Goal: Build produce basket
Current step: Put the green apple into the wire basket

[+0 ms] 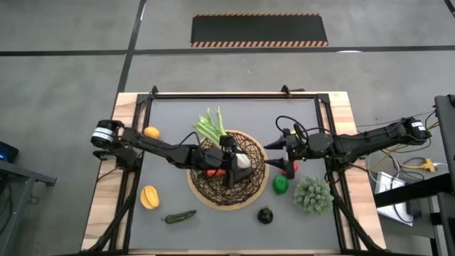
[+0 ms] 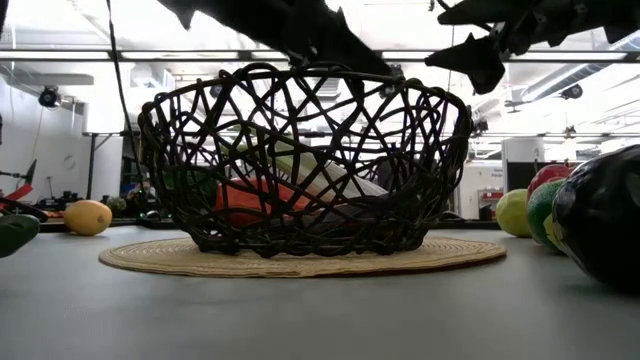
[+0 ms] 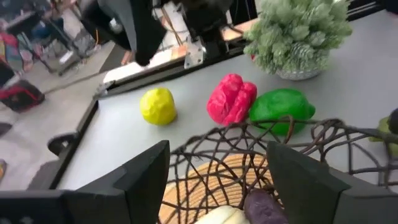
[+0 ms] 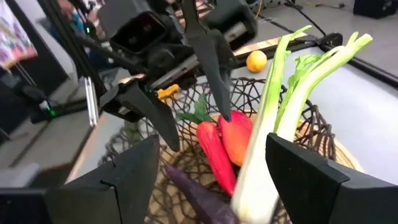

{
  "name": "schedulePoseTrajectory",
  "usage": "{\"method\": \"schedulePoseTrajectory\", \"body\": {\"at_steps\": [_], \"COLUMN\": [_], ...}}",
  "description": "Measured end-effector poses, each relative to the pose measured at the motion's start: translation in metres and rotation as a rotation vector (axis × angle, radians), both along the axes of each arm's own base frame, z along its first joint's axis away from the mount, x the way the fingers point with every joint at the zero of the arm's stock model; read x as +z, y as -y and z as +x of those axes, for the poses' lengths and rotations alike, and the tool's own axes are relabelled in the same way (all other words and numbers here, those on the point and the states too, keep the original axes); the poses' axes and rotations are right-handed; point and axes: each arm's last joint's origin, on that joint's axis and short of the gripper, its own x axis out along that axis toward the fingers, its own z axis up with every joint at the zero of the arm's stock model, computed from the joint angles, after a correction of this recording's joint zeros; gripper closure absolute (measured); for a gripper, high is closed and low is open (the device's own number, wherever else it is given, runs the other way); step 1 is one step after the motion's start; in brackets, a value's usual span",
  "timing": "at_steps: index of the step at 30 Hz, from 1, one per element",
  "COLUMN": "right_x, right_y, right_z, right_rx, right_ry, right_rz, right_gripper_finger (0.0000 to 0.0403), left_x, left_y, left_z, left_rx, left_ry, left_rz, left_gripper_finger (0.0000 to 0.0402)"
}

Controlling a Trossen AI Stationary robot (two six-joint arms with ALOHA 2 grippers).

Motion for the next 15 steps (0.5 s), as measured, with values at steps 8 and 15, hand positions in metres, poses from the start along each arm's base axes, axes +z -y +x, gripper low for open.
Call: {"method": "schedulePoseTrajectory", "body": {"at_steps": [8, 15], "right_x": [0.013, 0.016], "right_y": [0.003, 0.011], "right_z": [0.001, -0.008], "right_rx": [-0.124, -0.434], "right_ry": [-0.081, -0.284], "right_rz": [0.097, 0.156], "right_gripper_finger": [0.0129, 0.0129], "left_x": [0.024, 0.035], "left_y": [0.008, 0.004], "left_z": [-0.03, -0.054], "left_rx": [-0.065, -0.069], "left_ry": [0.054, 0.123], "left_rz": [0.075, 0.077], "left_gripper_finger": [0.0152, 0.0152]}}
